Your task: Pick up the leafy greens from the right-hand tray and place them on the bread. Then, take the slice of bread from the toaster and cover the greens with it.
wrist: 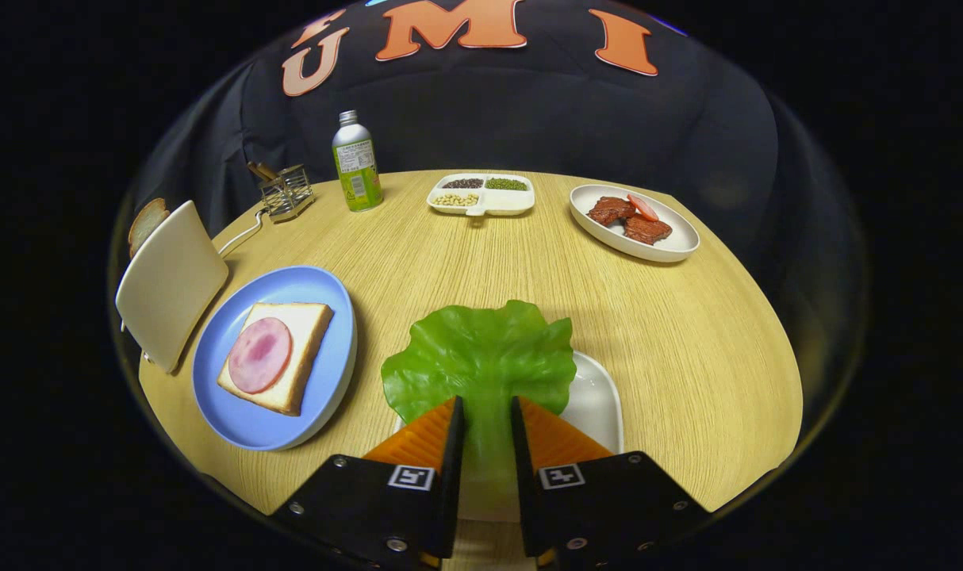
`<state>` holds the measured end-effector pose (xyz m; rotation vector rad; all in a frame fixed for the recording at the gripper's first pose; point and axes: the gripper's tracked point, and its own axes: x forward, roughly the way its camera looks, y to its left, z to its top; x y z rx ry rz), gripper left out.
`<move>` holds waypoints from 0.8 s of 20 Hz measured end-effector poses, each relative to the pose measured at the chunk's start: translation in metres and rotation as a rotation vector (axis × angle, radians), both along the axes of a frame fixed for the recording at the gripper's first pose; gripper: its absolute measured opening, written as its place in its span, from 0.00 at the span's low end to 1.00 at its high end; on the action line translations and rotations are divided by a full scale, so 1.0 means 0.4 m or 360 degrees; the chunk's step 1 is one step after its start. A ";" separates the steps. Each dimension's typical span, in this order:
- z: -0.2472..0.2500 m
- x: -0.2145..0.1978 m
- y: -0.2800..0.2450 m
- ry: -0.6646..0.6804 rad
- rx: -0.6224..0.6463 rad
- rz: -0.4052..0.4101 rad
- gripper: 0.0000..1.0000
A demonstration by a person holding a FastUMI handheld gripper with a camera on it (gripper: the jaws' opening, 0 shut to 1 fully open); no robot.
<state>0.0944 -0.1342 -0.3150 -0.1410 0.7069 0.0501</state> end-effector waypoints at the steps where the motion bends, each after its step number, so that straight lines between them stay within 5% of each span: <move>1: 0.000 0.002 -0.001 0.0002 -0.0001 -0.0010 0.29; 5: 0.016 0.000 -0.022 -0.0024 -0.0026 -0.0104 0.04; 16: 0.124 -0.017 0.007 -0.0160 0.0051 -0.0167 0.04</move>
